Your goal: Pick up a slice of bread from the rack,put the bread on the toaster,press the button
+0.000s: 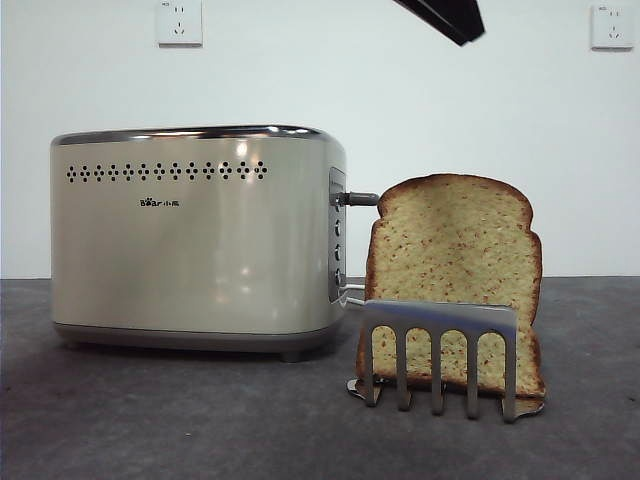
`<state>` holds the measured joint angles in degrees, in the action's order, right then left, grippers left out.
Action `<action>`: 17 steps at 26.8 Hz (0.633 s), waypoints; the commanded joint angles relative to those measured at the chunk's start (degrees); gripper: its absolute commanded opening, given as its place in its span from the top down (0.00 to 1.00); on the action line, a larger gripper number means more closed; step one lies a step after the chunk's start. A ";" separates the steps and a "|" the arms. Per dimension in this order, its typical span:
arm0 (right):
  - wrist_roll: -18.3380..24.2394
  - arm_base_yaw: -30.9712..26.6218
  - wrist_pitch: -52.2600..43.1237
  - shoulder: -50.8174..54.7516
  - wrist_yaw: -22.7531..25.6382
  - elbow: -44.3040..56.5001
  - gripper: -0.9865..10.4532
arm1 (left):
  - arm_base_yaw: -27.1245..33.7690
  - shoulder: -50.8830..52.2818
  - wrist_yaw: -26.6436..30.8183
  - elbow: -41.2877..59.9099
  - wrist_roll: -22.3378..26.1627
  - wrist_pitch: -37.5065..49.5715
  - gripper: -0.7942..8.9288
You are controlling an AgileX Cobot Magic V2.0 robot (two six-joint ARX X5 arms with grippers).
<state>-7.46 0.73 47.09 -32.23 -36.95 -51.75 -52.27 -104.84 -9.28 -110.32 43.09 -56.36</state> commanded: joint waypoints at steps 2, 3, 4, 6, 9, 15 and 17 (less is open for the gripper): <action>0.66 0.00 -0.28 0.09 -1.25 -0.20 0.91 | -1.07 -2.03 0.22 -0.09 -0.68 -0.50 0.36; 0.66 0.00 -0.26 0.09 -1.25 -0.20 0.91 | -1.09 -2.43 0.28 -0.07 -1.05 -1.18 0.36; 0.66 0.00 -0.28 0.09 -1.25 -0.20 0.91 | -1.25 -3.06 0.33 -0.07 -1.09 -1.49 0.36; 0.66 0.00 -0.24 0.09 -1.25 -0.20 0.91 | -1.20 -4.07 0.26 -0.07 -1.09 -2.32 0.36; 0.70 0.00 -0.09 0.09 -1.22 -0.17 0.91 | -1.01 -5.92 0.20 -0.02 -1.38 -1.88 0.36; 0.72 0.00 0.13 0.09 -1.20 -0.17 0.91 | -0.90 -10.23 0.15 -0.02 -1.77 -1.88 0.37; 0.72 0.00 0.66 0.09 -1.18 -0.17 0.91 | -0.90 -11.87 0.33 -0.02 -1.77 -2.03 0.37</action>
<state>-7.46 0.73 48.05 -32.23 -37.95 -51.75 -53.30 -115.87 -8.91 -110.32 41.91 -58.43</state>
